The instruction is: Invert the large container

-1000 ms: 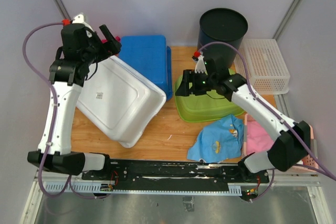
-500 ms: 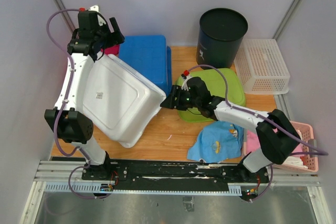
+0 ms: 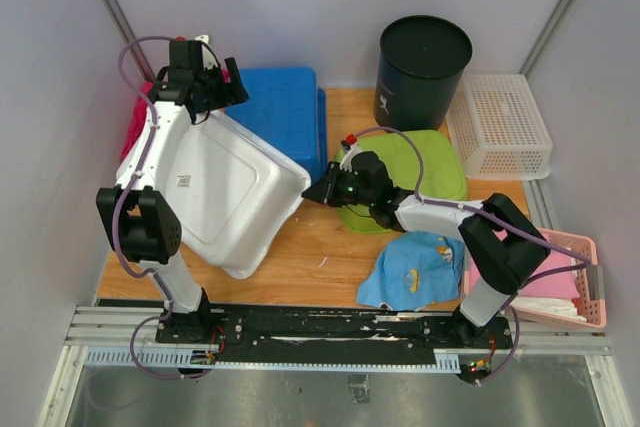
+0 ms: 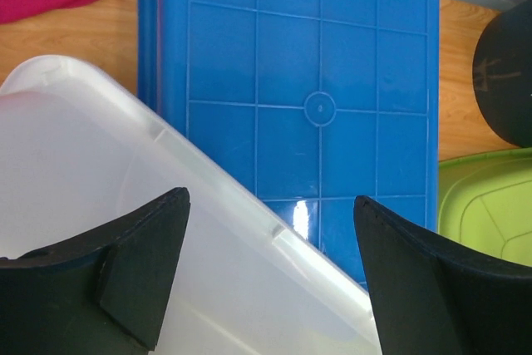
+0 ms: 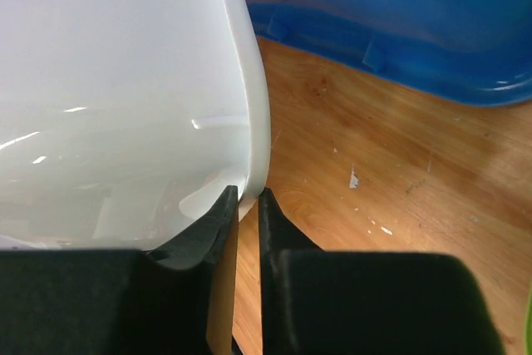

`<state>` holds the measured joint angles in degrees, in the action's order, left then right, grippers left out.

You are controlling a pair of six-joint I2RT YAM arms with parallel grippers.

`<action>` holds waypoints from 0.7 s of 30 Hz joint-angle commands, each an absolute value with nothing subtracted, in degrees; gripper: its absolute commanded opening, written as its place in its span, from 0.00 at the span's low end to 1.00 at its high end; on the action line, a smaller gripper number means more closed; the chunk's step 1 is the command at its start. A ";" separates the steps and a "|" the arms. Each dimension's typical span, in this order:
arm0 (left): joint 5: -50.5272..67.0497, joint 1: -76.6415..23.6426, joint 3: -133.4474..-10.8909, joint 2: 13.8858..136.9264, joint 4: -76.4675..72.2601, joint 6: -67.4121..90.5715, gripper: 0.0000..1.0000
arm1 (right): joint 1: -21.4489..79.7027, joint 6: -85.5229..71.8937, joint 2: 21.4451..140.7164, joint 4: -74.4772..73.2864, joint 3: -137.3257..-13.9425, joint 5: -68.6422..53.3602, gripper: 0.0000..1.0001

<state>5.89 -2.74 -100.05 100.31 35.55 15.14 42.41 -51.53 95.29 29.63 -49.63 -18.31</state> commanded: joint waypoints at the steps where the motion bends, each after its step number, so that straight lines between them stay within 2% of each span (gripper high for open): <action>1: 5.19 -2.47 -94.86 94.60 37.26 15.89 0.84 | 40.69 -50.47 97.50 34.15 -52.77 -24.29 0.05; 3: 3.11 -2.46 -92.00 91.73 38.69 16.41 0.84 | 38.63 -52.31 98.80 33.29 -54.33 -27.95 0.01; 14: 2.48 -2.46 -78.22 78.15 41.94 18.34 0.84 | 35.37 -50.00 101.23 11.62 -65.54 -30.72 0.01; 21: 4.68 -2.46 -73.30 73.24 43.70 18.75 0.84 | 35.52 -49.34 98.40 7.91 -61.55 -28.00 0.01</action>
